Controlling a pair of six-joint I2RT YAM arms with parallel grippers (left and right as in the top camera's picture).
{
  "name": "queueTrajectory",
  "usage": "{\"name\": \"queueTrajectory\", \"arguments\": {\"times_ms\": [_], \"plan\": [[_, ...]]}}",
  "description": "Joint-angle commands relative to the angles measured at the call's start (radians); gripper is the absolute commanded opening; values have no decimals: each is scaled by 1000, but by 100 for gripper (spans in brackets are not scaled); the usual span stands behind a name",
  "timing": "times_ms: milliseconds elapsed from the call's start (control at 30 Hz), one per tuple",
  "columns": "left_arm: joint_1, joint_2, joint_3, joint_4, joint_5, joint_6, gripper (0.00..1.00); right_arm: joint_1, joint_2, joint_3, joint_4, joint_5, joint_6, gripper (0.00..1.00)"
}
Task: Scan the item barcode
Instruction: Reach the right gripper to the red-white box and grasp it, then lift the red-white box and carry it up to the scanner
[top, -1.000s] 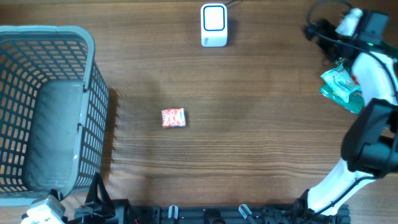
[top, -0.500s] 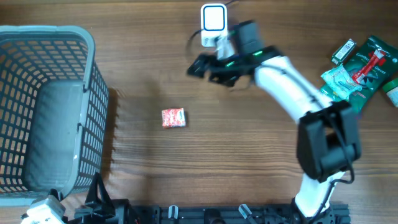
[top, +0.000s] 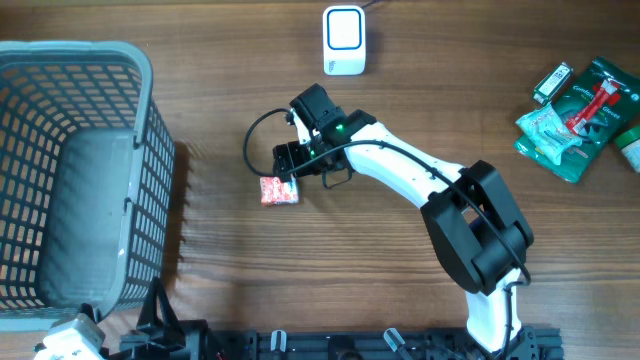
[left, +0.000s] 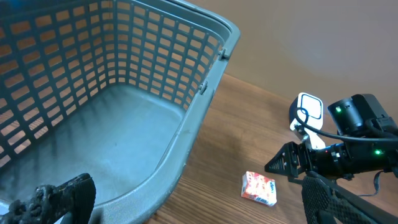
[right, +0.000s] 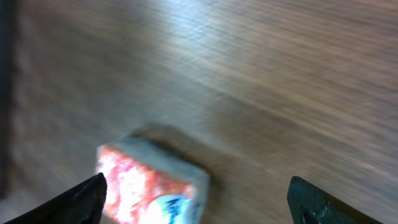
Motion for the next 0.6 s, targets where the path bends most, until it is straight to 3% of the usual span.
{"name": "queueTrajectory", "arguments": {"times_ms": [0,100,200,367,500,533,567], "plan": [[-5,-7,1,3,5,-1,100,0,13,-5,-11,-138,3,89],[-5,-7,1,3,5,-1,100,0,29,-5,-13,-74,3,86],[-5,-7,1,3,5,-1,100,-2,76,-5,-10,-51,5,73],[-5,-7,1,3,5,-1,100,-2,177,-5,-6,-220,-4,60],[-5,-7,1,3,5,-1,100,-6,187,-5,-8,-245,-34,13],[-5,-7,1,3,5,-1,100,-17,185,-4,-7,-245,-28,5],[-5,-7,1,3,5,-1,100,-32,184,-2,-13,-245,-16,4]]}}
